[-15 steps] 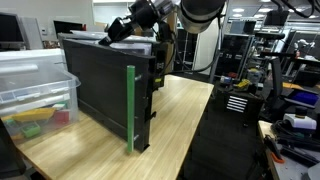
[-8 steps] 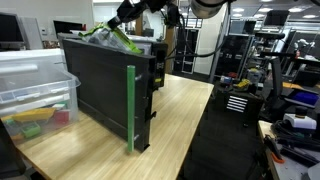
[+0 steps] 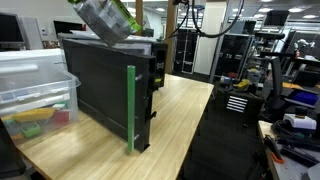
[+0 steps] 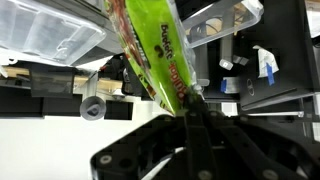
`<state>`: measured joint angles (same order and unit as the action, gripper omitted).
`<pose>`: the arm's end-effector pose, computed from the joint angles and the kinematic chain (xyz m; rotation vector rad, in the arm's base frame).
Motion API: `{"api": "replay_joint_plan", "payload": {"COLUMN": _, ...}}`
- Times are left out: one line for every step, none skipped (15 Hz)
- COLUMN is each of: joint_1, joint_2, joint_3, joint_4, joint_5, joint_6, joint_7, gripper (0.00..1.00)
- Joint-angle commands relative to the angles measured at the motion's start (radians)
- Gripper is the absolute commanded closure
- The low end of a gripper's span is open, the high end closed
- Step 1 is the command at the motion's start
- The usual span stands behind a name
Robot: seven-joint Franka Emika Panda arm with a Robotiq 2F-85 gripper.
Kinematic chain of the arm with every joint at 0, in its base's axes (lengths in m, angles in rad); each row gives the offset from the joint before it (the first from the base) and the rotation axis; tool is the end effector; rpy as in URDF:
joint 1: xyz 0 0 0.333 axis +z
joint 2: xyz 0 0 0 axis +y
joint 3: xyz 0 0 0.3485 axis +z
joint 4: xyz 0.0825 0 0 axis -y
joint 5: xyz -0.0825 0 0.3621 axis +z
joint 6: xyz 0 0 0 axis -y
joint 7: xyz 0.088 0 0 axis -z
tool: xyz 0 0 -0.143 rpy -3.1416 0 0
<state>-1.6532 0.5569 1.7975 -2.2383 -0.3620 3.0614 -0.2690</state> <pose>0.5611 0.0061 0.5453 -2.4495 -0.6387 -1.4171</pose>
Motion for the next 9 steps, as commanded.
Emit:
{"api": "replay_joint_plan", "payload": {"joint_1": -0.117, "joint_2": -0.02, "joint_3": 0.091, "joint_4": 0.002, "joint_5": -0.022, "joint_6": -0.008, "joint_7": 0.004, "gripper": 1.0}}
{"api": "replay_joint_plan", "payload": {"joint_1": -0.151, "joint_2": -0.023, "joint_3": 0.111, "joint_4": 0.004, "joint_5": -0.027, "joint_6": -0.009, "joint_7": 0.007, "gripper": 1.0}}
{"api": "replay_joint_plan", "payload": {"joint_1": -0.216, "joint_2": -0.028, "joint_3": 0.145, "joint_4": 0.004, "joint_5": -0.039, "joint_6": -0.002, "joint_7": 0.01, "gripper": 1.0}}
{"api": "replay_joint_plan", "payload": {"joint_1": -0.229, "joint_2": -0.028, "joint_3": 0.149, "joint_4": 0.004, "joint_5": -0.044, "joint_6": 0.001, "joint_7": 0.009, "gripper": 1.0}}
{"api": "replay_joint_plan", "payload": {"joint_1": -0.255, "joint_2": -0.029, "joint_3": 0.162, "joint_4": 0.005, "joint_5": -0.051, "joint_6": 0.001, "joint_7": 0.009, "gripper": 1.0}}
{"api": "replay_joint_plan", "payload": {"joint_1": -0.284, "joint_2": -0.033, "joint_3": 0.172, "joint_4": 0.008, "joint_5": -0.059, "joint_6": 0.003, "joint_7": 0.008, "gripper": 1.0}}
{"api": "replay_joint_plan", "payload": {"joint_1": -0.313, "joint_2": -0.037, "joint_3": 0.181, "joint_4": 0.011, "joint_5": -0.07, "joint_6": 0.011, "joint_7": 0.009, "gripper": 1.0}}
{"api": "replay_joint_plan", "payload": {"joint_1": -0.337, "joint_2": -0.033, "joint_3": 0.185, "joint_4": 0.017, "joint_5": -0.081, "joint_6": 0.01, "joint_7": 0.002, "gripper": 1.0}}
{"api": "replay_joint_plan", "payload": {"joint_1": -0.365, "joint_2": -0.04, "joint_3": 0.189, "joint_4": 0.023, "joint_5": -0.09, "joint_6": 0.011, "joint_7": 0.002, "gripper": 1.0}}
